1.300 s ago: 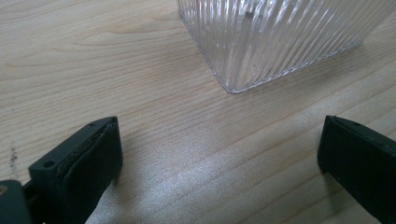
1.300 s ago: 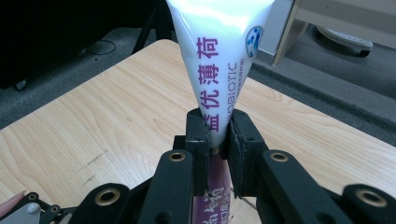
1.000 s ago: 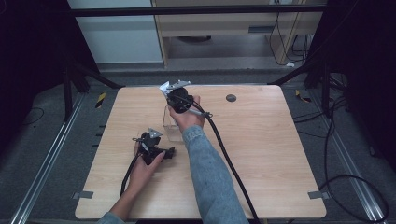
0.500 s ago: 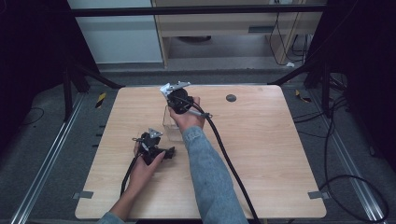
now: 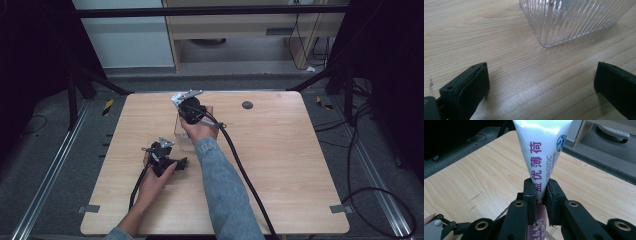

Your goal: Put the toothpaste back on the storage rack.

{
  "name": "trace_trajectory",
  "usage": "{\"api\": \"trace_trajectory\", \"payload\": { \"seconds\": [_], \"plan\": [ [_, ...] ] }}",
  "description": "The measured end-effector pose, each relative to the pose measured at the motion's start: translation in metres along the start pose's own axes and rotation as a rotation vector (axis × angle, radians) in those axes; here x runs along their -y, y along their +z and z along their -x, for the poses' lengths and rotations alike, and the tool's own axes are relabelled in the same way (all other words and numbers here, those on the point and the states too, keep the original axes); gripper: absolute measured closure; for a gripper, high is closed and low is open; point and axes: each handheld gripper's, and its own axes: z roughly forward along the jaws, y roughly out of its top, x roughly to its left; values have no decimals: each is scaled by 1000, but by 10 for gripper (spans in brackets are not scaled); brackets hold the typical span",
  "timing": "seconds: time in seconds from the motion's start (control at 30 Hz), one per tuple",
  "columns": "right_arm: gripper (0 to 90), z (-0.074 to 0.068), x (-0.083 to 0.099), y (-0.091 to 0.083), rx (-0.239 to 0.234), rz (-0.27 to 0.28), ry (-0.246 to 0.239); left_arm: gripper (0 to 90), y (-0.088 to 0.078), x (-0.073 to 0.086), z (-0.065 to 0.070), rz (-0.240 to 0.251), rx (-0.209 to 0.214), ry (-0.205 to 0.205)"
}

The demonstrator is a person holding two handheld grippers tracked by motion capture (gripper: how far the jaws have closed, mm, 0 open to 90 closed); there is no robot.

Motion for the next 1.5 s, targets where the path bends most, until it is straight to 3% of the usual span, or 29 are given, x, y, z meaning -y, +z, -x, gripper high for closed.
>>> {"api": "trace_trajectory", "payload": {
  "seconds": [1.5],
  "plan": [
    [775,-1,3,6,-26,-29,10,0,0,0,0,0,0,0]
  ]
}}
